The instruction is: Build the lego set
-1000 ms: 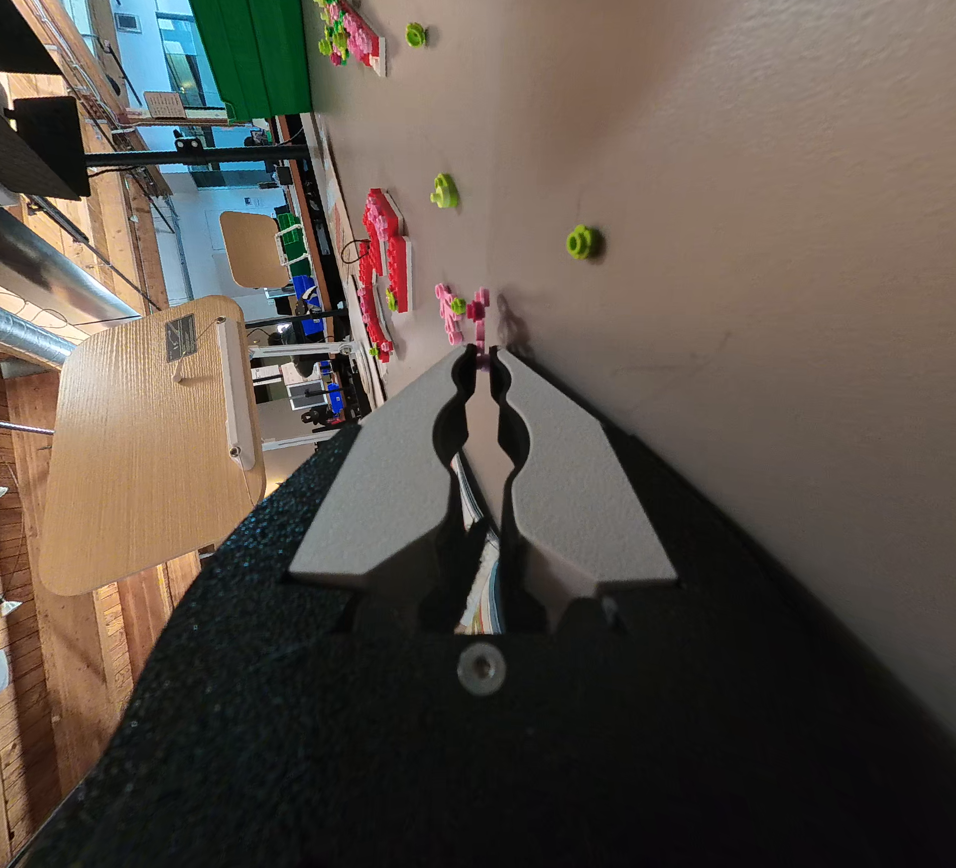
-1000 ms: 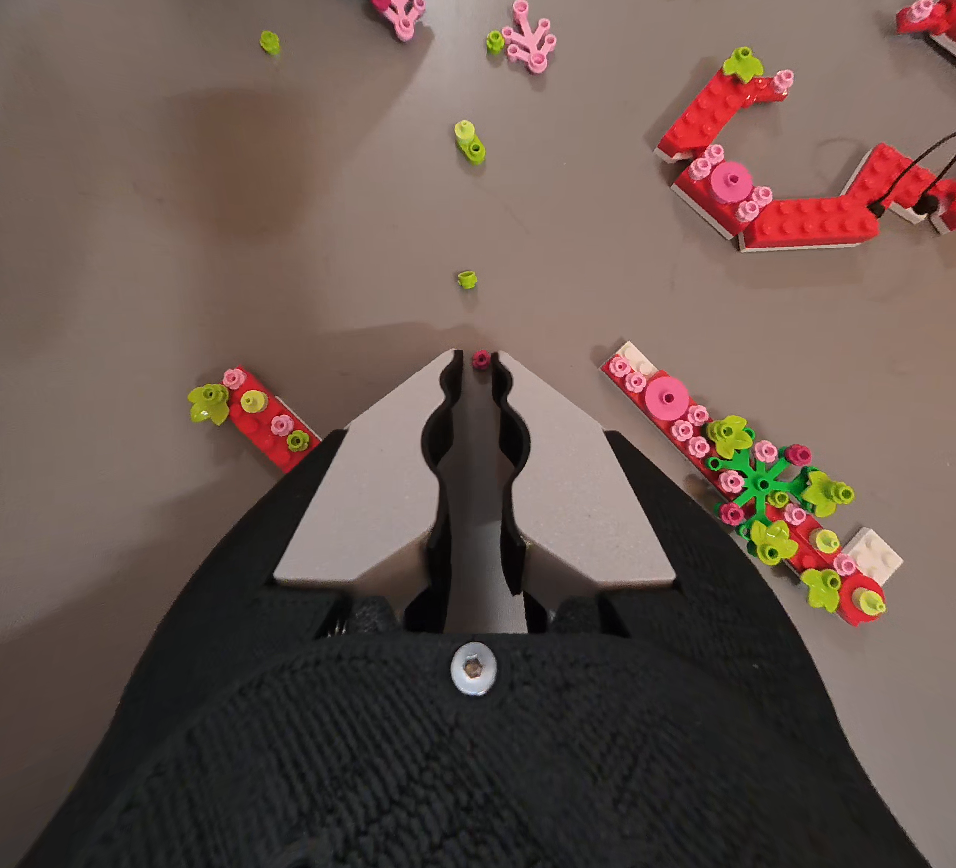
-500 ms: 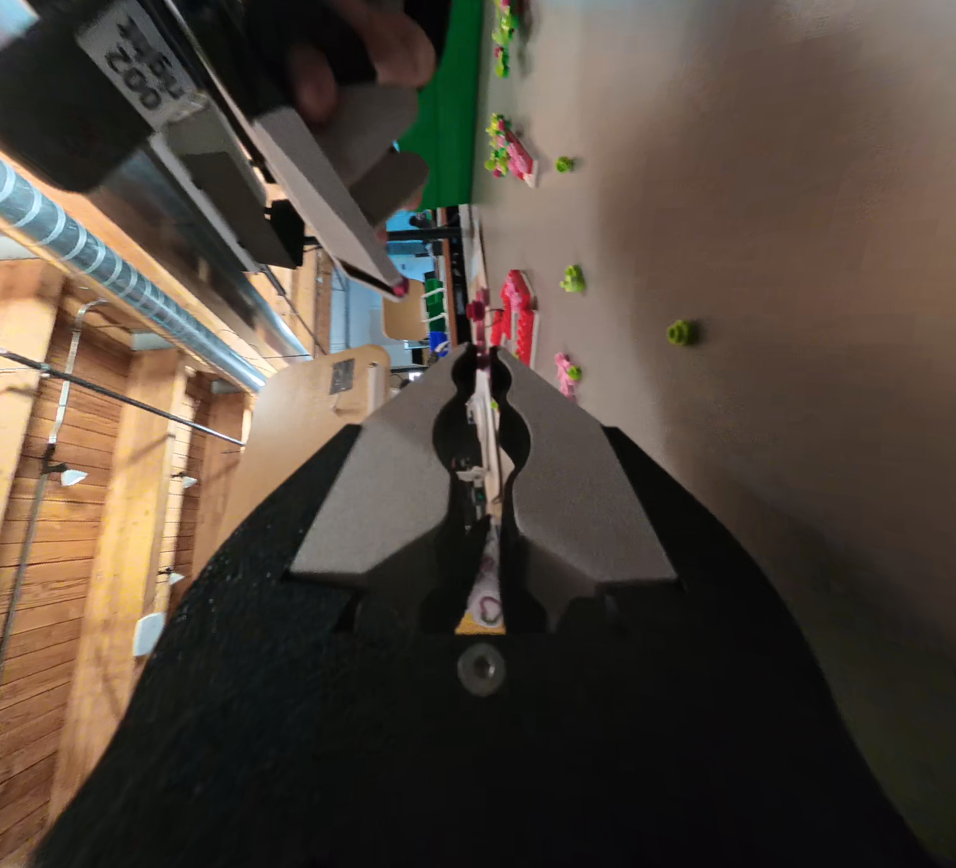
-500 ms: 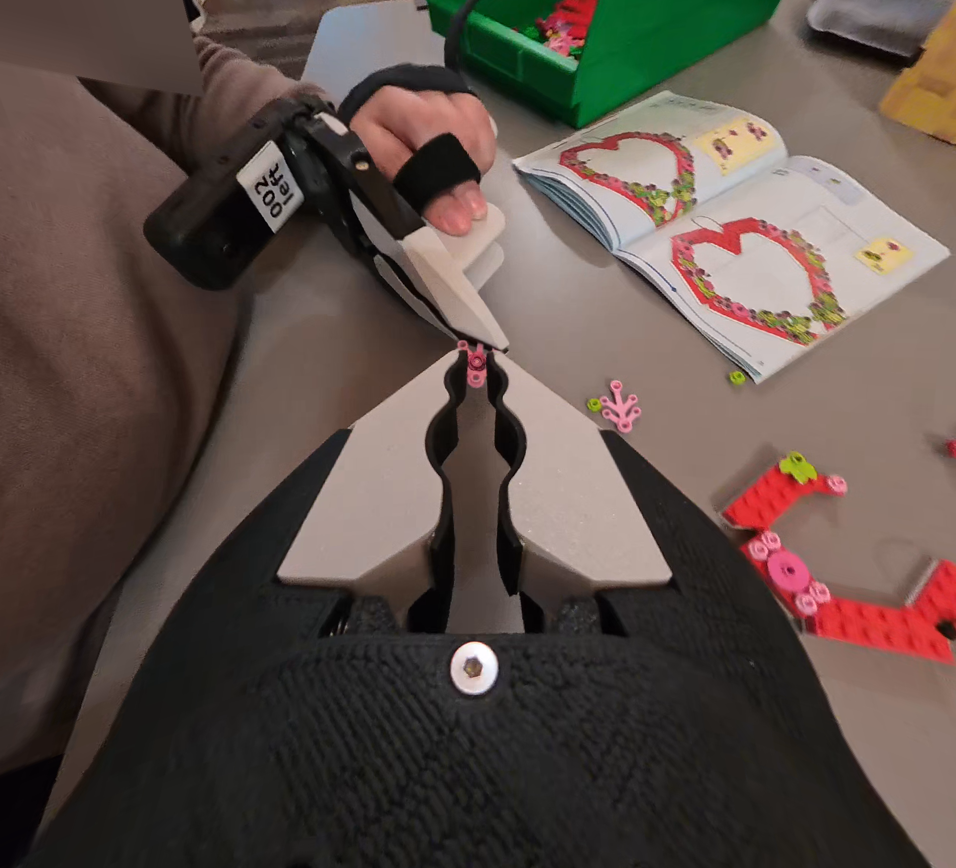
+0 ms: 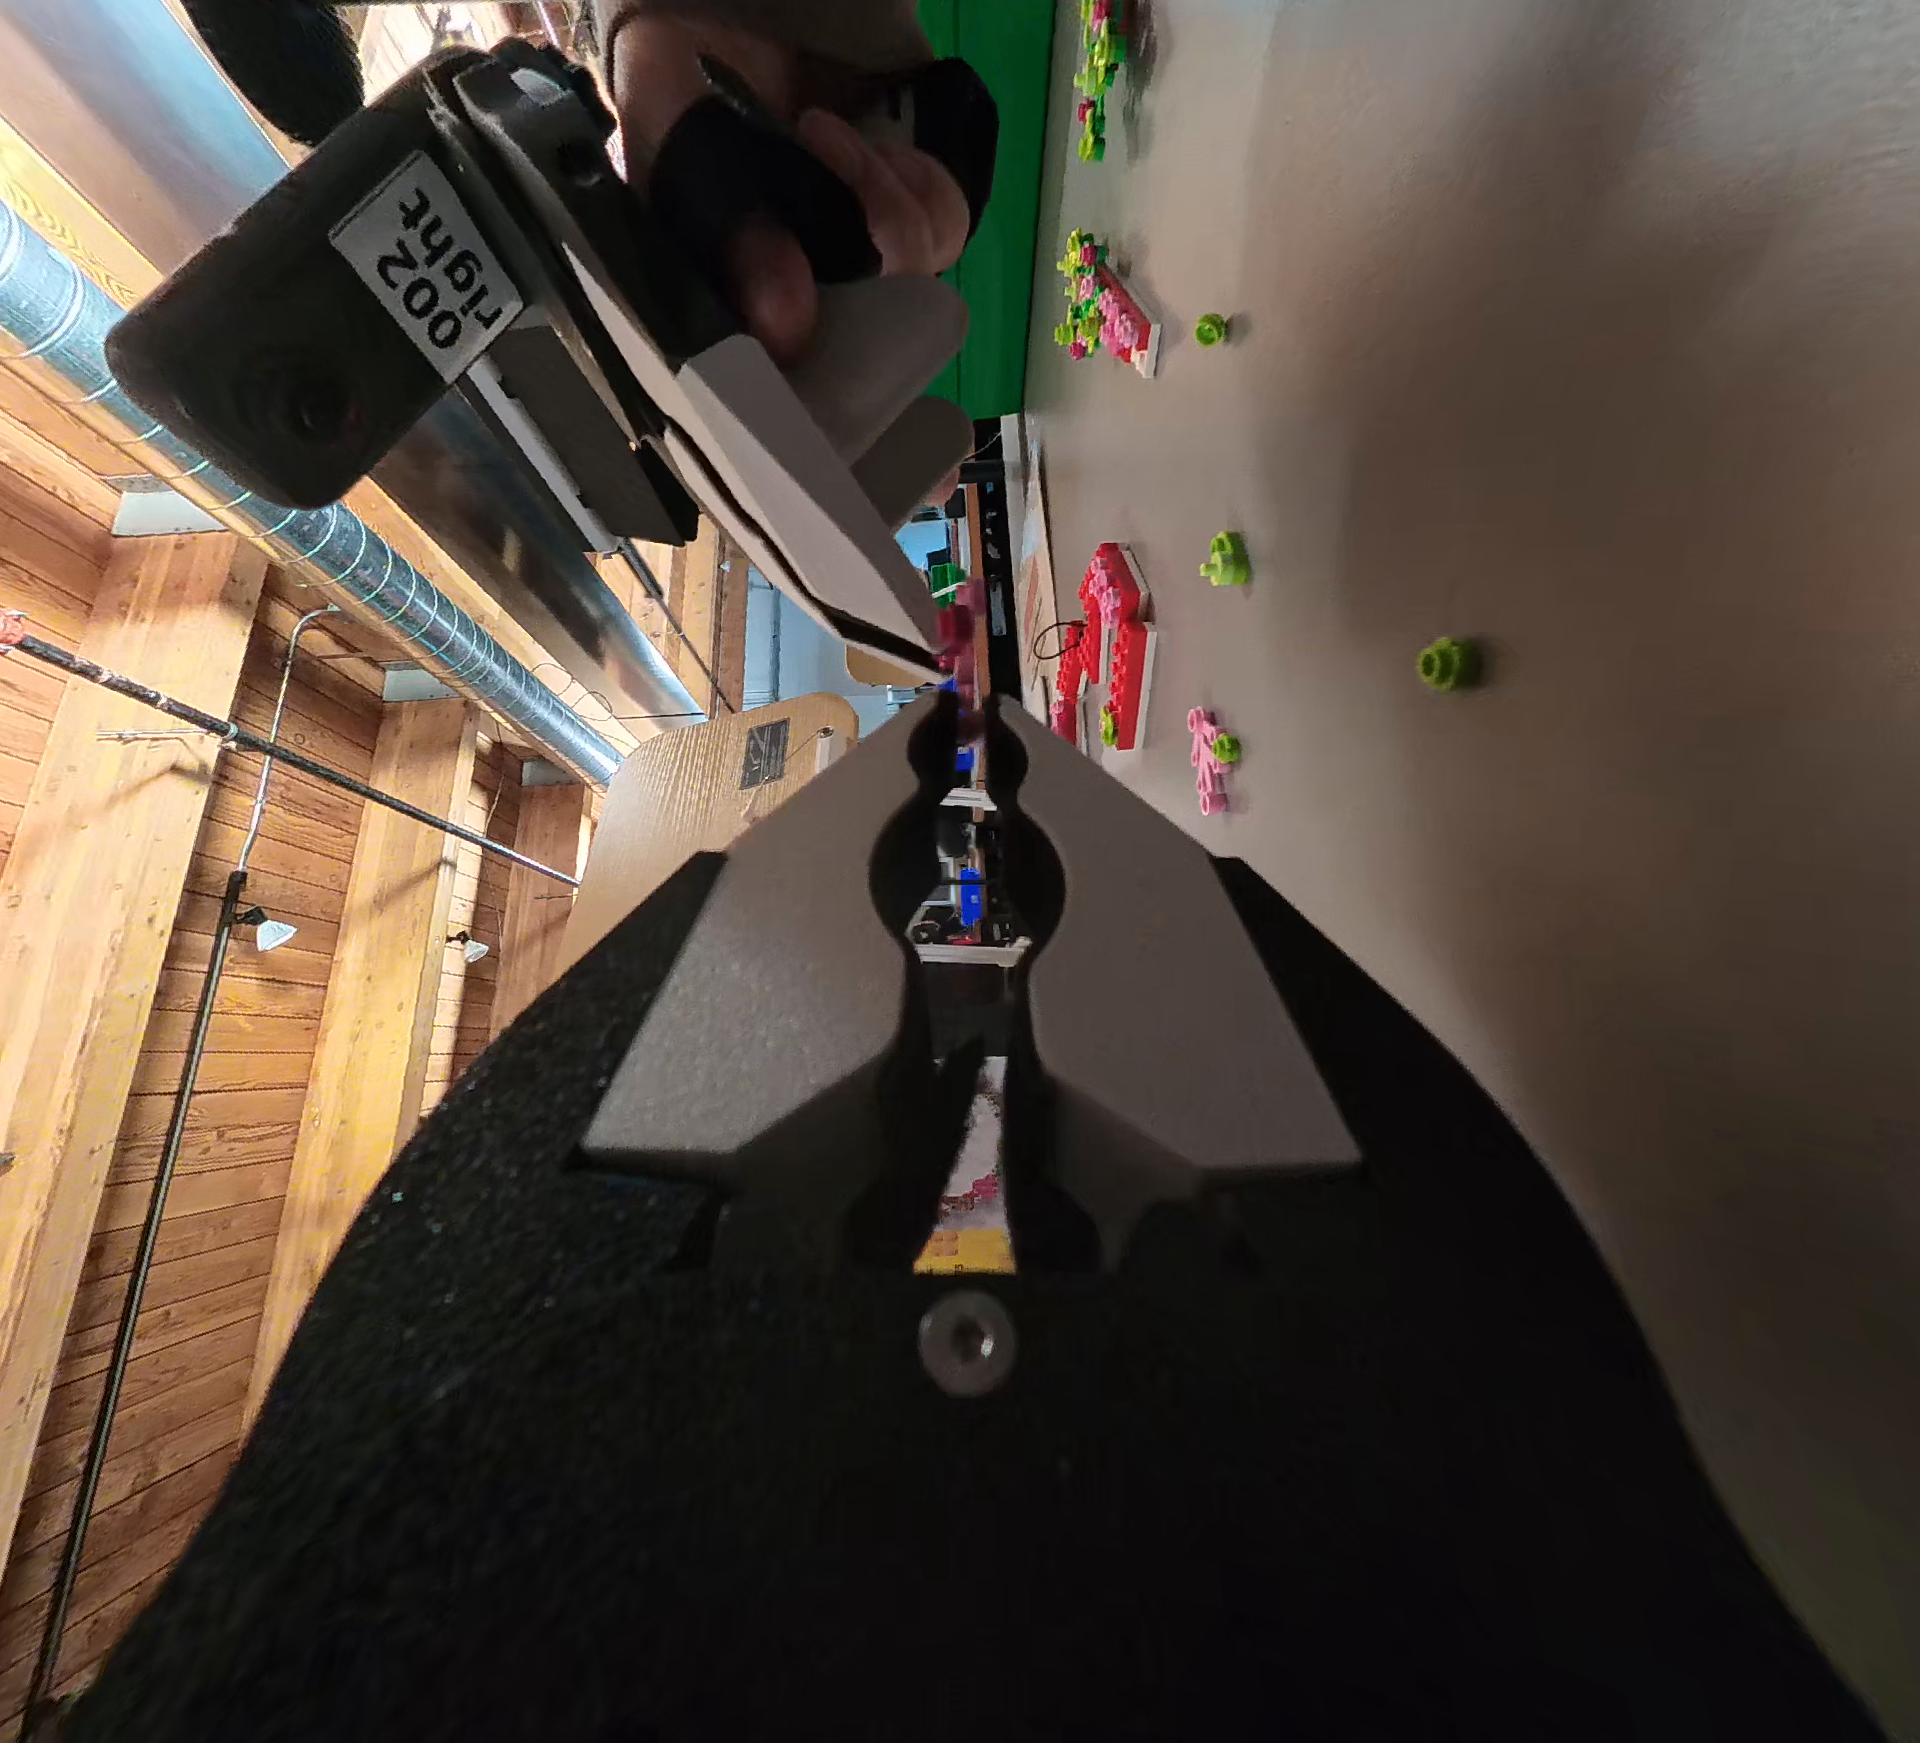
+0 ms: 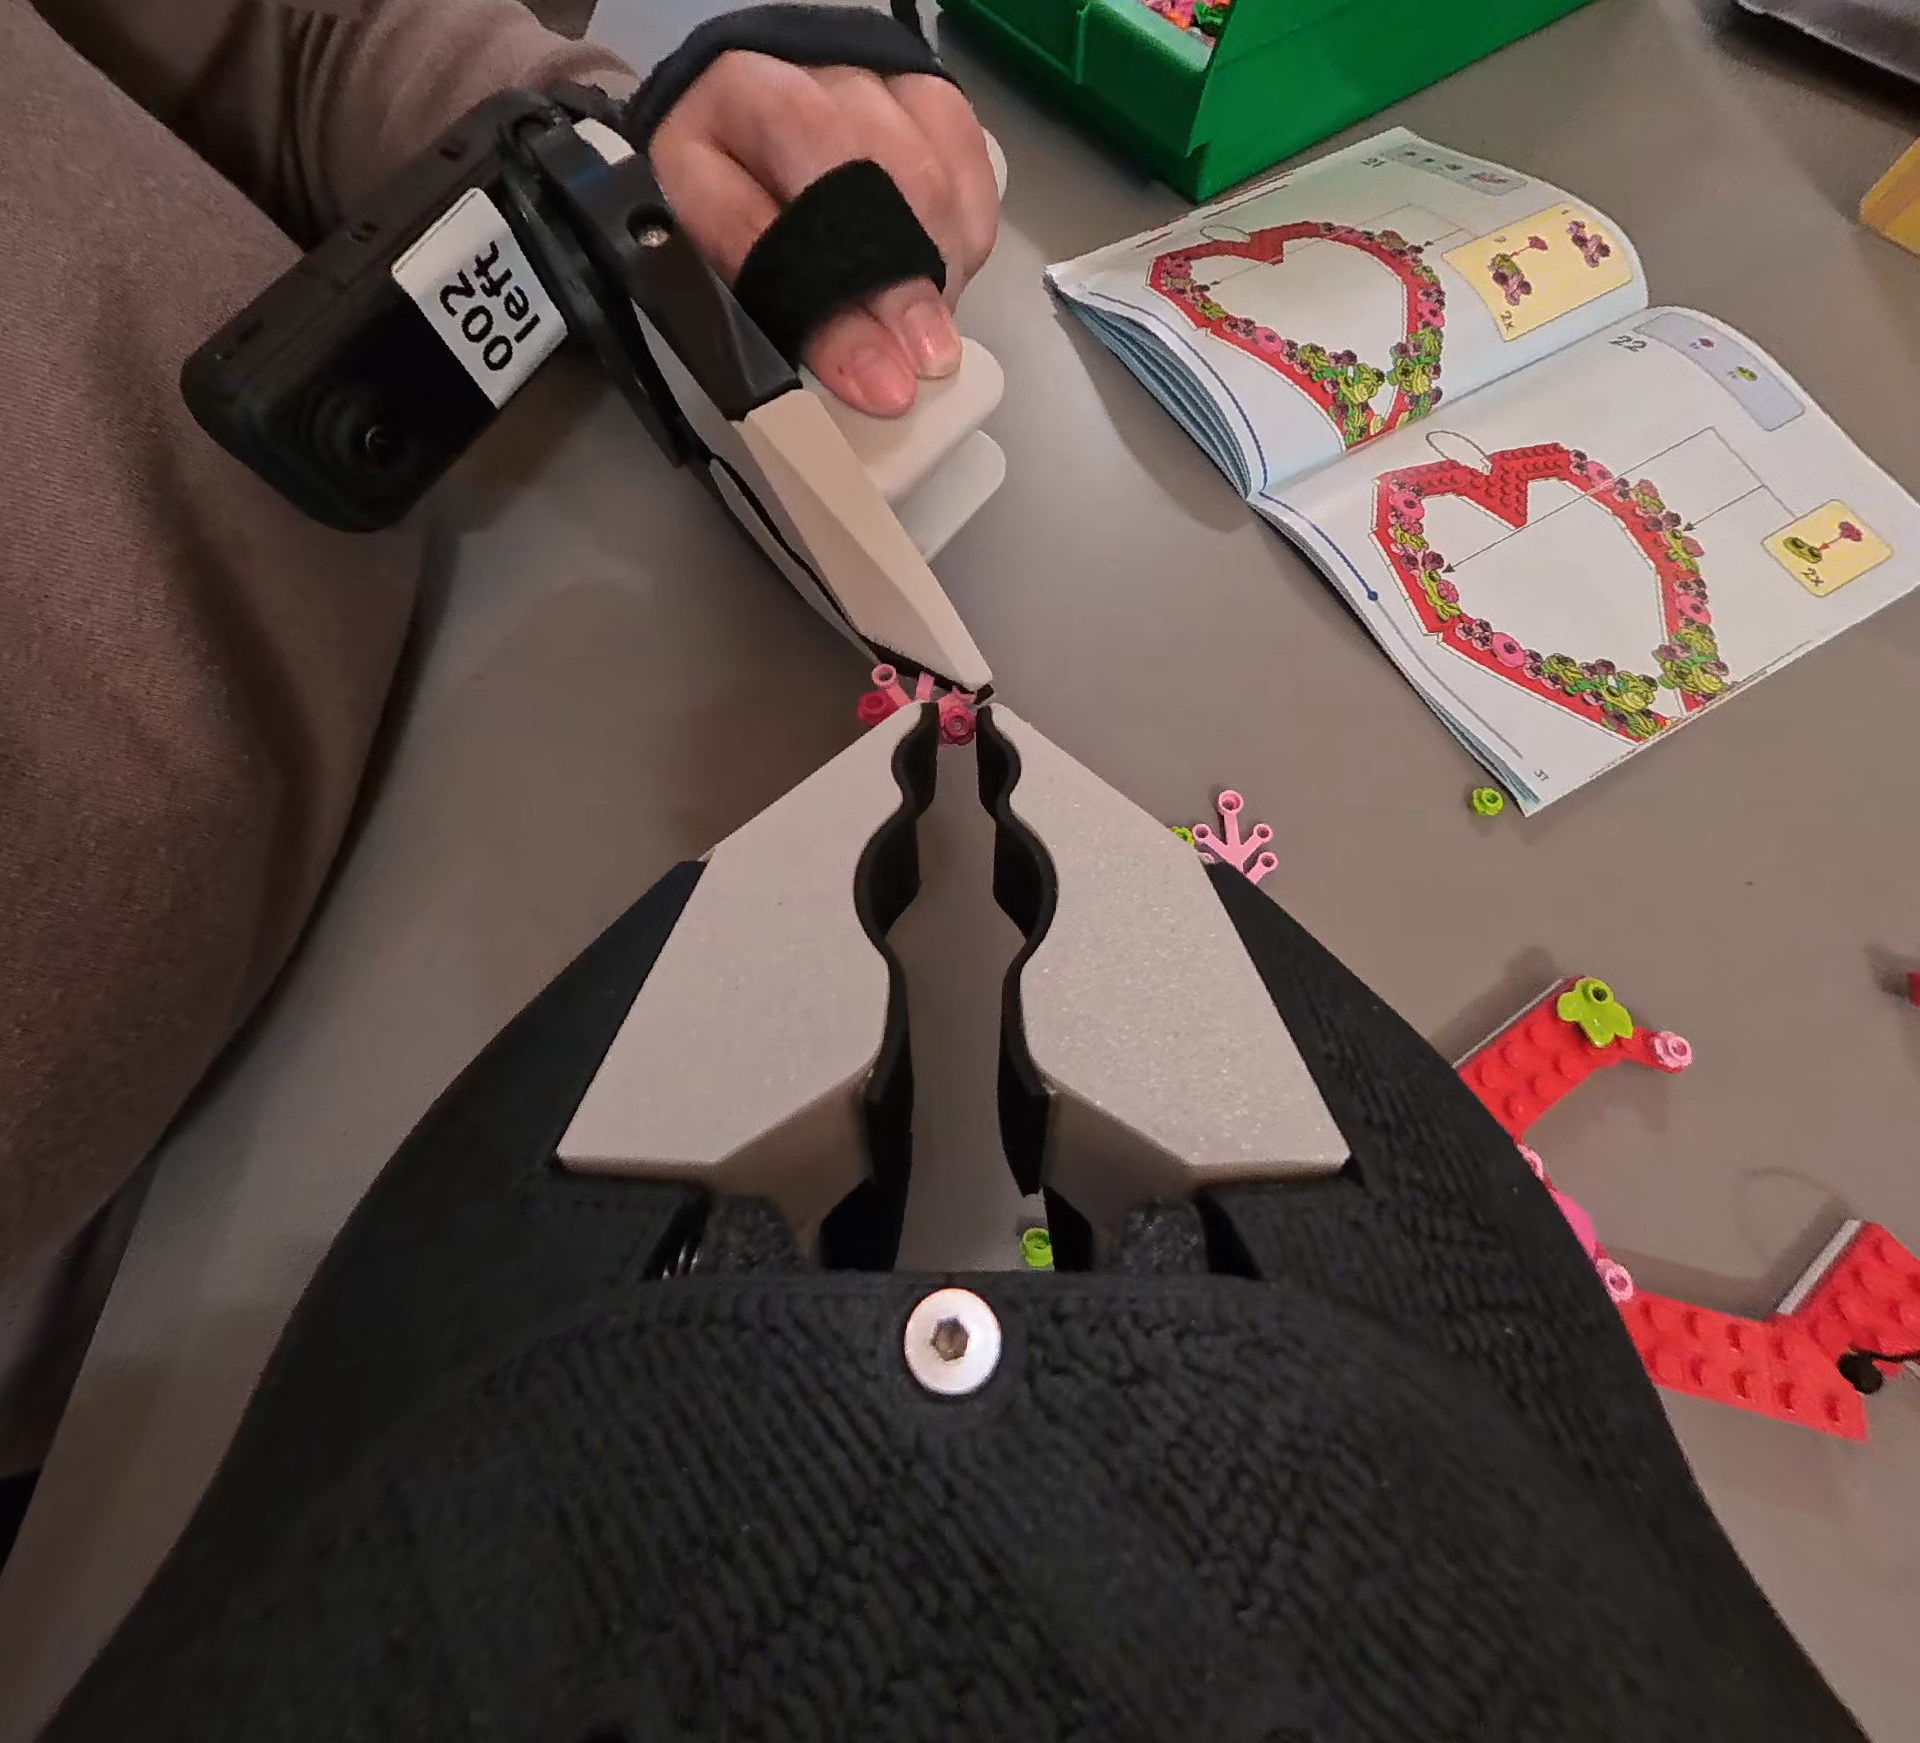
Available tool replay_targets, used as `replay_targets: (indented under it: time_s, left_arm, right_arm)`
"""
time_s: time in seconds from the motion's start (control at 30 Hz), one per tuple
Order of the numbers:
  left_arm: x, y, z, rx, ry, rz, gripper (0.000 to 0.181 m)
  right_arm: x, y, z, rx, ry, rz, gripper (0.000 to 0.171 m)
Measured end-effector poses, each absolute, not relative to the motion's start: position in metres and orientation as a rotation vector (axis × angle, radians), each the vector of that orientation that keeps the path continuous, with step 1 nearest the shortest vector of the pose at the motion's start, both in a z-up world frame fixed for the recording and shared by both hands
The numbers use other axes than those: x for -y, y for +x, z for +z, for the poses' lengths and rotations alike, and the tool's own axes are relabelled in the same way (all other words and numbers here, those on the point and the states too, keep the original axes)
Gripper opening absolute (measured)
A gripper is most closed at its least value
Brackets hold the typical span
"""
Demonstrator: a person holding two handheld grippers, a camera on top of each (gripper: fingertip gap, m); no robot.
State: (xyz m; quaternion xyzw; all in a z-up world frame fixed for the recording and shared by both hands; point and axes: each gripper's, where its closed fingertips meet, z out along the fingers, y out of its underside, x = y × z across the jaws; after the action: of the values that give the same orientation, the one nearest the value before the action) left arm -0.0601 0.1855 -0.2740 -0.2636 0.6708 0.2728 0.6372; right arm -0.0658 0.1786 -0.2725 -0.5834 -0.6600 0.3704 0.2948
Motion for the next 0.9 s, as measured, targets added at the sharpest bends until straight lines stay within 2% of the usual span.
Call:
replay_targets:
  time_s: [0.9]
  left_arm:
    - [-0.1869,-0.0587,-0.2776,-1.554,-0.603,0.631,0.002]
  right_arm:
    - [-0.1781,-0.0644,-0.2763,1.809,-1.547,0.91,0.009]
